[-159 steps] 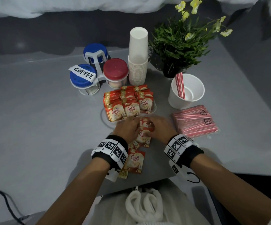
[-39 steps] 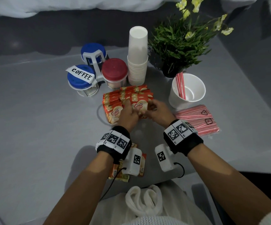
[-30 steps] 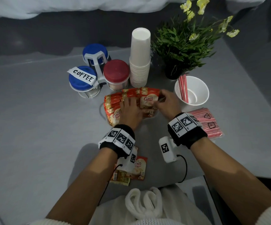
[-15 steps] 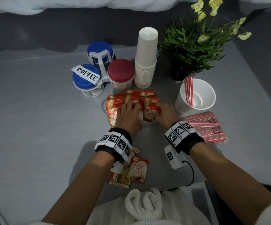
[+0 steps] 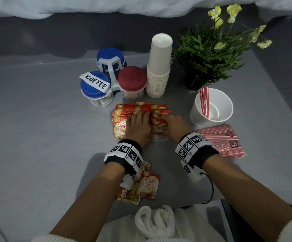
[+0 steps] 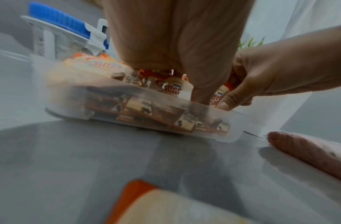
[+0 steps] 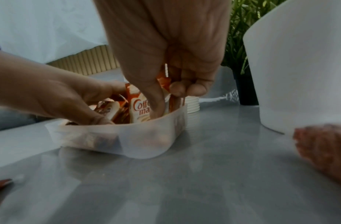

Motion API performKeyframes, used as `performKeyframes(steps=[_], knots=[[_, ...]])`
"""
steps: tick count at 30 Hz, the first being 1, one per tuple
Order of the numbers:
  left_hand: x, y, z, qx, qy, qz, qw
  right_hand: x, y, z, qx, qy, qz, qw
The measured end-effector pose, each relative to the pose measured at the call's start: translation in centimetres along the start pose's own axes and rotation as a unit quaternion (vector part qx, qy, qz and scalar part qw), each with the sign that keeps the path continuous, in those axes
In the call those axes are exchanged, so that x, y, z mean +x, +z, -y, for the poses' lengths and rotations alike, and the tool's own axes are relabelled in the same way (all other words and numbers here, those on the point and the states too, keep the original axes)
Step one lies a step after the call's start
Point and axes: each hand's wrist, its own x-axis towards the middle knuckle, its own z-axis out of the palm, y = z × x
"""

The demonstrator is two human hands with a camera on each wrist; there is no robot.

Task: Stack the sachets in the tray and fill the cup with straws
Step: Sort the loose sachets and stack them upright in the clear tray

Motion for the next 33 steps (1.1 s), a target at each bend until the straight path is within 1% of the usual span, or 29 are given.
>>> performKeyframes(steps=[4, 7, 9, 10, 12, 14, 17, 20, 23, 25, 28, 30, 33], knots=[[-0.1, 0.1, -0.1, -0.001, -0.004, -0.004, 1.0, 0.4, -0.7, 0.0, -0.052, -0.039, -0.024, 0.998], [-0.2, -0.1, -0.2, -0.011, -0.009, 0.008, 1.0, 0.6, -0.3, 0.1, -0.111, -0.054, -0.05, 0.991], [-0.1, 0.2, -0.1, 0.005, -0.004, 0.0, 1.0, 0.4, -0.1, 0.2, -0.088, -0.055, -0.078, 0.992], [-0.1, 0.1, -0.2, 0.013, -0.001, -0.012, 1.0, 0.3, 0.0, 0.3, -0.055, -0.055, -0.078, 0.994], [-0.2, 0.0, -0.4, 0.0, 0.003, -0.032, 0.999, 0.3, 0.2, 0.4, -0.002, -0.068, -0.049, 0.997], [-0.4, 0.1, -0.5, 0.001, 0.0, 0.009, 1.0, 0.2, 0.5, 0.4, -0.027, -0.088, -0.011, 0.996], [-0.4, 0.0, -0.3, 0.016, 0.0, 0.016, 1.0, 0.2, 0.8, 0.3, -0.098, -0.088, 0.021, 0.991], [-0.7, -0.2, -0.2, 0.014, 0.001, 0.023, 1.0, 0.3, 0.9, 0.3, -0.138, -0.08, 0.014, 0.987], [-1.1, -0.3, 0.5, 0.02, -0.013, 0.031, 0.999, 0.2, 1.1, 0.4, -0.16, -0.076, -0.001, 0.984], [-1.3, -0.2, 1.0, 0.016, -0.011, 0.033, 0.999, 0.3, 1.3, 0.4, -0.167, -0.075, -0.004, 0.983], [-1.6, -1.0, 1.4, -0.023, -0.002, 0.039, 0.999, 0.4, 1.2, 0.6, -0.174, -0.071, -0.015, 0.982], [-1.9, -1.6, 1.6, -0.064, -0.003, 0.022, 0.998, 0.2, 1.1, 0.7, -0.172, -0.064, -0.02, 0.983], [-2.6, -2.1, 2.2, -0.104, 0.0, -0.047, 0.994, -0.8, 0.7, 1.2, -0.149, -0.064, -0.029, 0.986]])
